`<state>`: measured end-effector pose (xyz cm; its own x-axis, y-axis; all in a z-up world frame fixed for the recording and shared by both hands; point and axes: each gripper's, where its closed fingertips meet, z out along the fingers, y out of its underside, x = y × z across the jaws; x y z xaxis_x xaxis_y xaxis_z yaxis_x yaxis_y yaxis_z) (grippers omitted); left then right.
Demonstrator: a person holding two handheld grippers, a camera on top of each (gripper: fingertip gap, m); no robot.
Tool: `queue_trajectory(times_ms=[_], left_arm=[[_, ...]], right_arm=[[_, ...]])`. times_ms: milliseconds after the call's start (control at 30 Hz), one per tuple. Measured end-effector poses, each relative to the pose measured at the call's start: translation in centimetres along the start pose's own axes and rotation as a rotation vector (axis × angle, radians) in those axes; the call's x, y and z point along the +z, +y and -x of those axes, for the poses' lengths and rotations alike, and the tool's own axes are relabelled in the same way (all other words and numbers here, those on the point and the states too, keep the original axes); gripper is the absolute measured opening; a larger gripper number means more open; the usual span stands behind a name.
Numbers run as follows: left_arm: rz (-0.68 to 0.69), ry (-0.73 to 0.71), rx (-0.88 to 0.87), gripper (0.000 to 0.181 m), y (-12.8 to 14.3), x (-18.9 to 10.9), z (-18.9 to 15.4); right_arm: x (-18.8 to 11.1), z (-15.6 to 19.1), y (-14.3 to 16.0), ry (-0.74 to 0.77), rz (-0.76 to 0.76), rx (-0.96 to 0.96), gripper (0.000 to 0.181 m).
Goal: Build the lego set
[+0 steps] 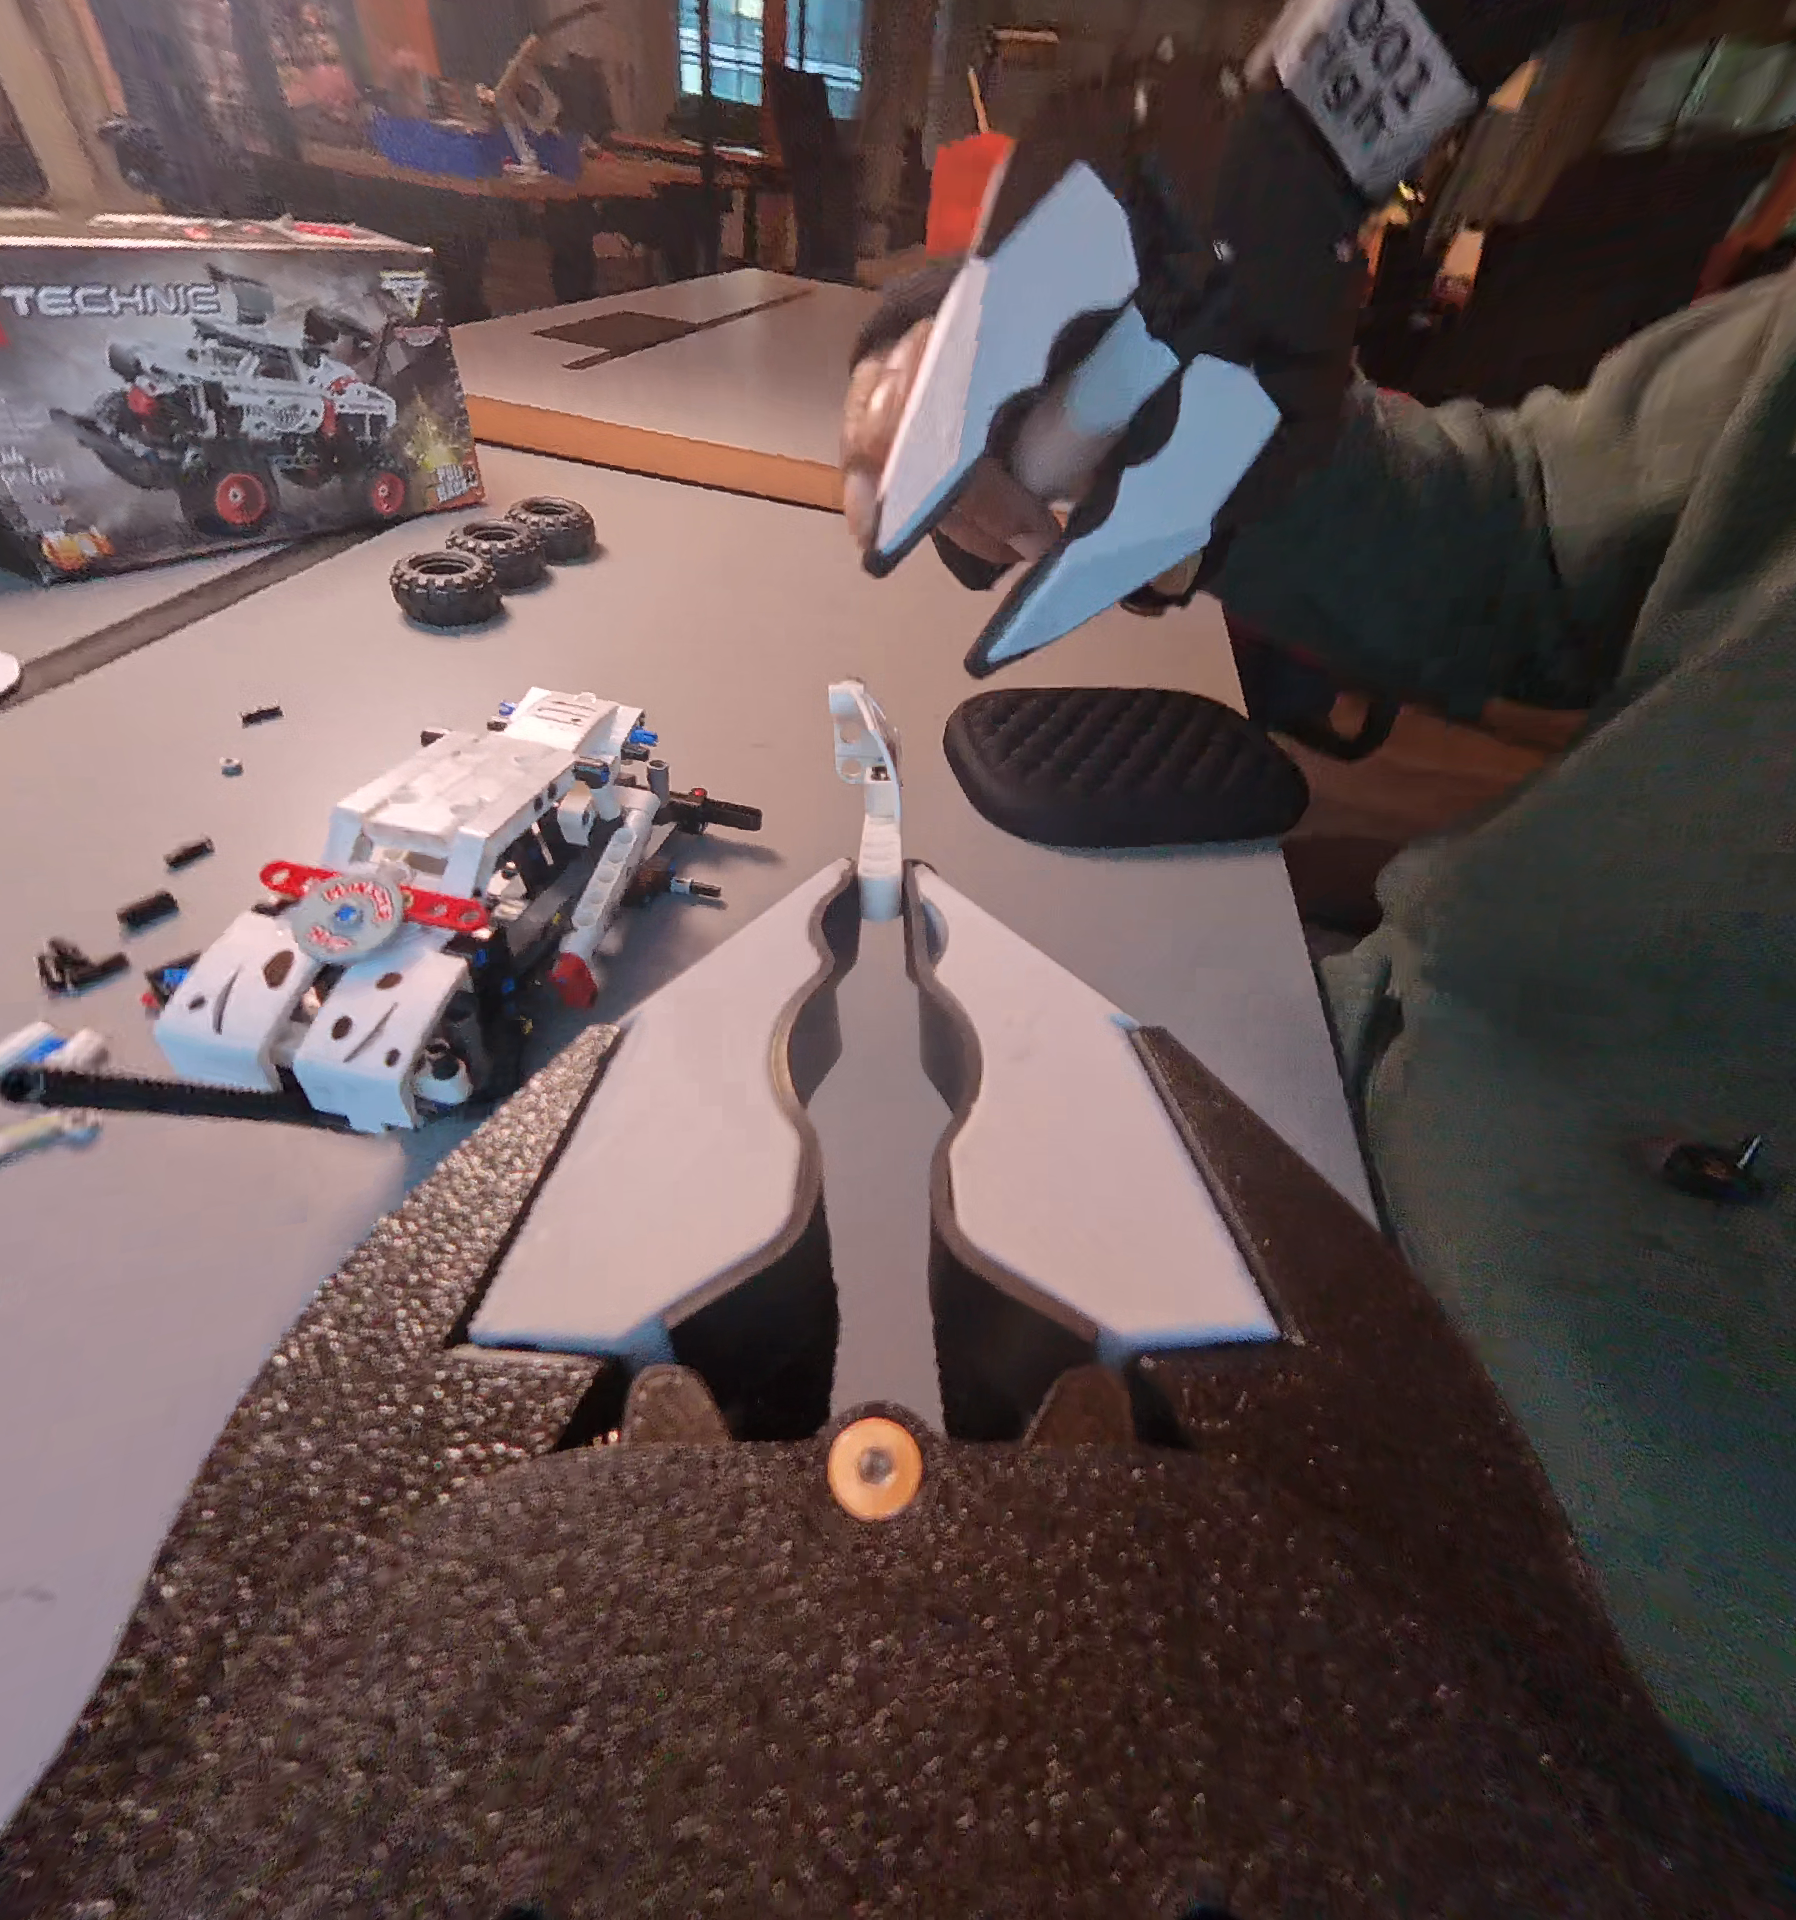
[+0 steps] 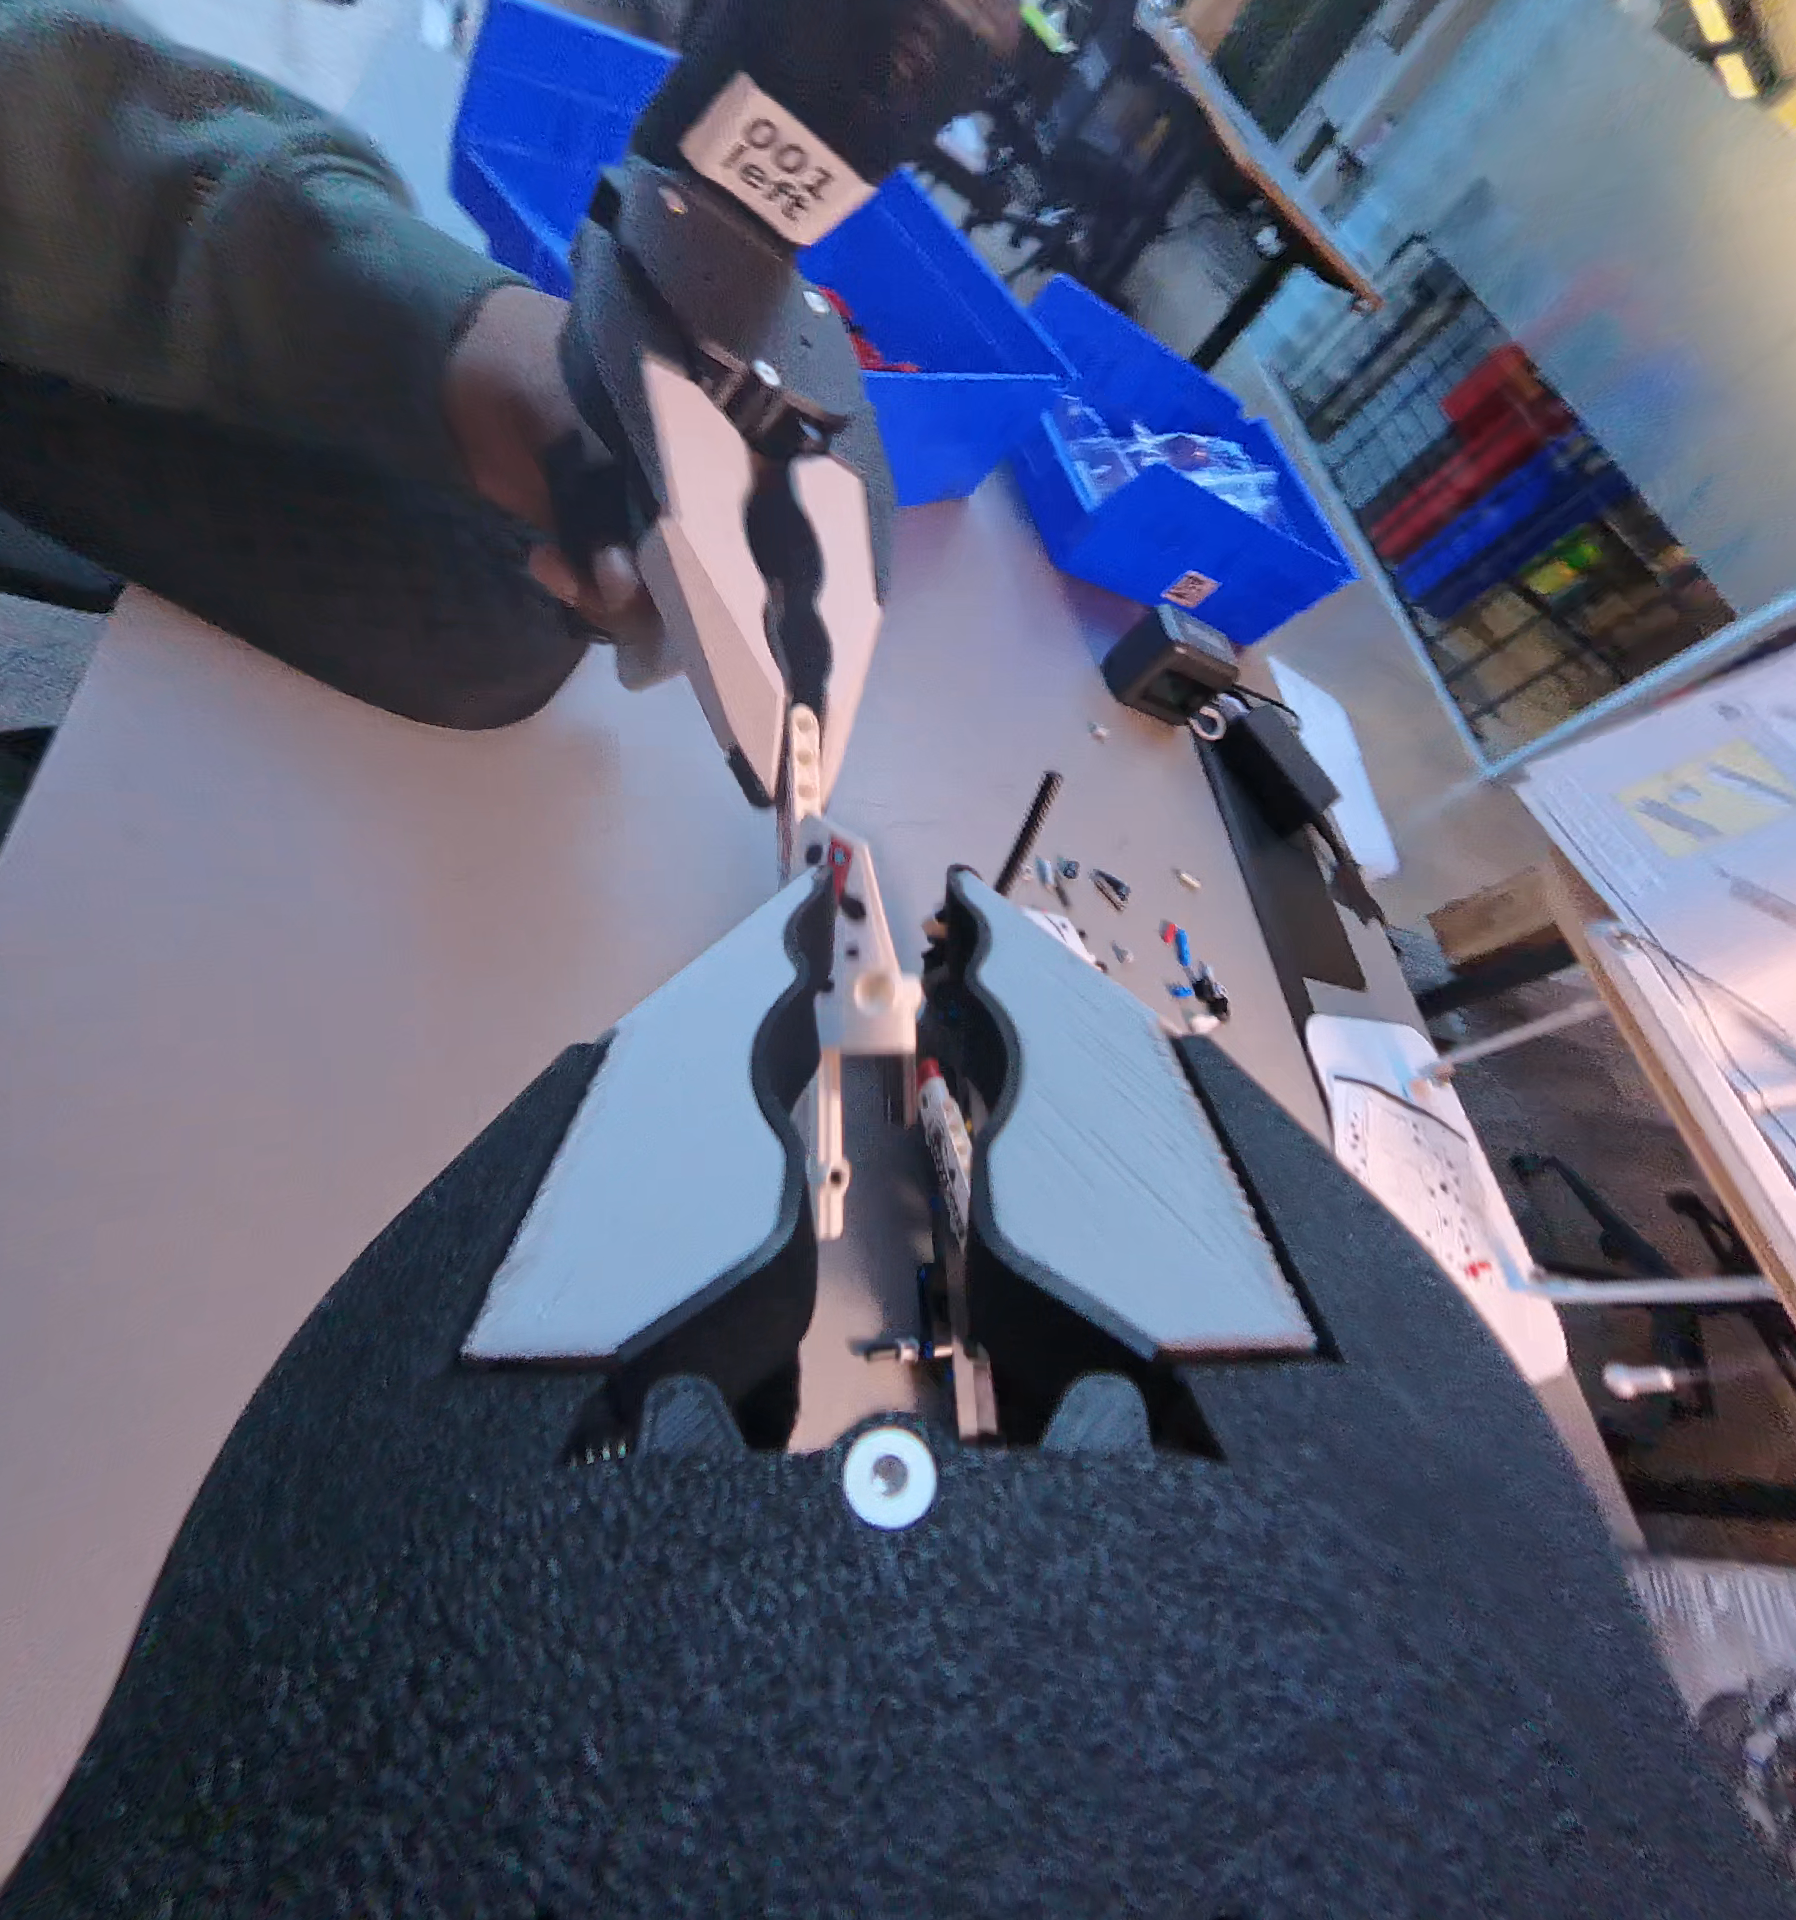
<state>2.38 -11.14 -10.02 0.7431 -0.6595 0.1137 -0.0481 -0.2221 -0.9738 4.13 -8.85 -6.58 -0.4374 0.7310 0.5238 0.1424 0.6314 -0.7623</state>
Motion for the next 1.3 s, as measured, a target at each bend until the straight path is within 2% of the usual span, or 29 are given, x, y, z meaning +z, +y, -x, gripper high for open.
queue_trajectory(times_ms=[100, 200, 367, 433, 533, 633, 733, 867, 933, 1033, 1100, 1300], left_arm=[[0.045, 0.024, 0.127, 0.007, -0.3, 0.7, 0.6], [0.068, 0.02, 0.206, 0.007, -0.2, 0.9, 1.8], [0.025, 0.012, 0.244, 0.007, 0.1, 0.1, 3.1], [0.023, 0.01, 0.243, 0.007, 0.4, -0.2, 3.7], [0.01, 0.012, 0.158, 0.007, 0.7, -0.9, 4.7], [0.092, -0.071, 0.049, 0.021, 2.8, -1.5, 7.3], [0.205, -0.137, -0.061, 0.021, 5.7, -1.2, 9.0], [0.271, -0.236, -0.125, 0.017, 7.1, -0.4, 10.5], [0.28, -0.208, -0.213, 0.017, 7.3, 0.0, 10.3], [0.276, -0.069, -0.409, 0.025, 7.0, 1.1, 8.7], [0.25, -0.027, -0.506, 0.024, 6.7, 1.4, 8.7], [0.225, -0.021, -0.555, 0.015, 6.4, 1.2, 9.5]], right_arm=[[2.8, 0.6, 0.0, -0.154, 0.129, -0.08, 0.024], [4.5, 1.0, 1.2, -0.313, 0.217, -0.058, 0.015], [5.8, 0.2, 1.8, -0.415, 0.255, 0.027, 0.013], [6.4, 0.1, 2.0, -0.44, 0.266, 0.051, 0.007], [7.4, -0.6, 2.1, -0.428, 0.276, 0.121, 0.006], [8.0, -2.0, 4.1, -0.373, 0.395, 0.124, 0.006], [8.7, -2.3, 5.4, -0.381, 0.488, 0.183, 0.006], [9.5, -2.6, 7.0, -0.39, 0.592, 0.228, 0.006], [9.8, -2.5, 7.4, -0.414, 0.622, 0.256, 0.006], [10.1, -2.2, 8.0, -0.447, 0.681, 0.259, 0.006], [10.1, -2.3, 8.0, -0.458, 0.711, 0.257, 0.006], [10.1, -2.1, 8.0, -0.519, 0.787, 0.245, 0.006]])
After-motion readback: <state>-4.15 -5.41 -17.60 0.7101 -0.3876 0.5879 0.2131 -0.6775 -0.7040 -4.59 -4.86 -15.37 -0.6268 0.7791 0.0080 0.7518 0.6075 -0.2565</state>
